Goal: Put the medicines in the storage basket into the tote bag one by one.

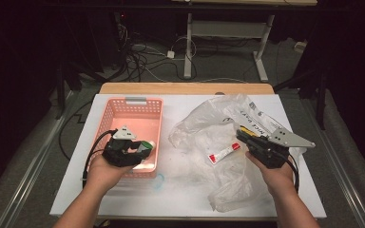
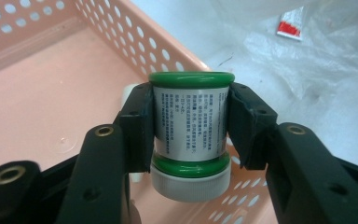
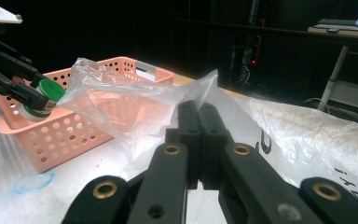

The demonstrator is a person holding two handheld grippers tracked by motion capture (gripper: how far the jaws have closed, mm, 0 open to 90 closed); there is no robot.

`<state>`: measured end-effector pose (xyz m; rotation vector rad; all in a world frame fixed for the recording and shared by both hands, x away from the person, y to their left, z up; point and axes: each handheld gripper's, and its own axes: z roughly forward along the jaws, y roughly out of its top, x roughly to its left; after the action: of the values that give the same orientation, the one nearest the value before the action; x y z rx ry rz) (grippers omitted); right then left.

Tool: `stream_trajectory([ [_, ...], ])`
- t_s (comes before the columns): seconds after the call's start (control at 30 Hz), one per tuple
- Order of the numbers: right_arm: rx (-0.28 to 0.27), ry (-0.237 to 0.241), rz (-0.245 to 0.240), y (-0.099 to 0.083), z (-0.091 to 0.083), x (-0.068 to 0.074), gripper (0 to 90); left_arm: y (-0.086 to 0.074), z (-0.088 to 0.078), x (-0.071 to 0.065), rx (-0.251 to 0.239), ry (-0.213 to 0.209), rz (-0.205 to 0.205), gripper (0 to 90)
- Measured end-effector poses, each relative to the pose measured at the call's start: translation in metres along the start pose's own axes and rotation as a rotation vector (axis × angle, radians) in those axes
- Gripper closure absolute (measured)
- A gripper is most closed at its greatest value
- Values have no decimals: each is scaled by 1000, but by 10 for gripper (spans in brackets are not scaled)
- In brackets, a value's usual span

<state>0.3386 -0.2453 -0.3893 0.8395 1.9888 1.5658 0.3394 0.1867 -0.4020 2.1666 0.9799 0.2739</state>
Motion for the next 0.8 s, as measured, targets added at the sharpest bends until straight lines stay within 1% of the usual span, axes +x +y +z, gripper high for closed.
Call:
stream_trajectory([
  [0.07, 0, 0, -2, 0, 0, 0, 900, -4, -2, -1, -26, -11, -5, 537],
  [0.17, 0, -1, -6, 0, 0, 1, 900, -11, -4, -3, -66, 9, -11, 537],
  [0.27, -1, 1, -8, 0, 0, 2, 900, -17, -6, -2, -105, 5, -34, 537],
  [0.3, 0, 2, -8, 0, 0, 2, 900, -19, -7, -1, -113, 9, -34, 537],
  [0.37, 3, 3, -13, 0, 1, 3, 900, -19, -11, 0, -121, 28, -20, 537],
  [0.43, 2, 6, -16, 0, 1, 3, 900, -20, -14, 2, -151, 16, -44, 537],
  [0.5, 3, 6, -14, 0, 1, 3, 900, -20, -16, 2, -164, 22, -48, 537],
  [0.57, -1, 3, -7, 0, 0, 3, 900, -21, -16, 2, -179, 13, -56, 537],
  [0.63, -3, 2, -8, 0, -1, 3, 900, -23, -14, 0, -187, 5, -60, 537],
  [0.7, -3, 1, -5, 0, -1, 3, 900, -23, -13, -3, -192, 3, -55, 537],
  [0.8, -2, 4, -4, 0, -1, 2, 900, -22, -15, -7, -220, -7, -55, 537],
])
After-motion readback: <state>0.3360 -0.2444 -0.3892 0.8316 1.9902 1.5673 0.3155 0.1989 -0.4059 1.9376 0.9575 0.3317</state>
